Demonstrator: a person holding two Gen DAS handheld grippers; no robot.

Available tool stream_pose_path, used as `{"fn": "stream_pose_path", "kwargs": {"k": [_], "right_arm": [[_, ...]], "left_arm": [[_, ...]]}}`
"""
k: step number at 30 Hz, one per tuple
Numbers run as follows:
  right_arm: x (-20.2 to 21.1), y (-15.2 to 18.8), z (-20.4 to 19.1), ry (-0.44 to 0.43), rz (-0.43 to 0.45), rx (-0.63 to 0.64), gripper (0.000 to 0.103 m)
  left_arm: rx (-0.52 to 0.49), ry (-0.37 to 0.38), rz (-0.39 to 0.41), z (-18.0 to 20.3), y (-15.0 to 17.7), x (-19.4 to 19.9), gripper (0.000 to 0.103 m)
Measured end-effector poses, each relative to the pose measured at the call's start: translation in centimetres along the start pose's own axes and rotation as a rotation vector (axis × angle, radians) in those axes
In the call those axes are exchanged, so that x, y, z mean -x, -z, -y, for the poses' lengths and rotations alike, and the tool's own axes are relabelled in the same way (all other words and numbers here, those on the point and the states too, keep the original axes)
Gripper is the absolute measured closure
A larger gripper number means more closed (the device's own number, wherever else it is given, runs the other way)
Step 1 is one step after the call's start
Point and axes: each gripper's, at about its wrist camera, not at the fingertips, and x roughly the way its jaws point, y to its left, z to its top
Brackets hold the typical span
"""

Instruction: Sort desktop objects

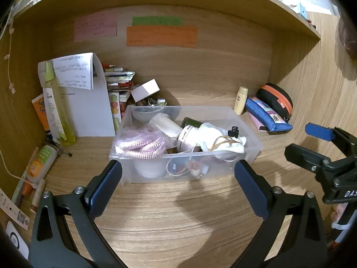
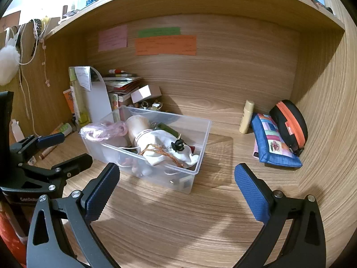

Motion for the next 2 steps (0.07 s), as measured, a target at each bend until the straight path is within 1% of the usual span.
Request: {"fn": "stream_pose_path", "kwargs": {"k": [2], "right_arm": [[-0.20,-0.01,0.09,-0.006,-0.007,-0.007,0.000]], "left_arm": [[-0.003,-0.008,0.007,0.02,-0.02,0.14,0.001]]}}
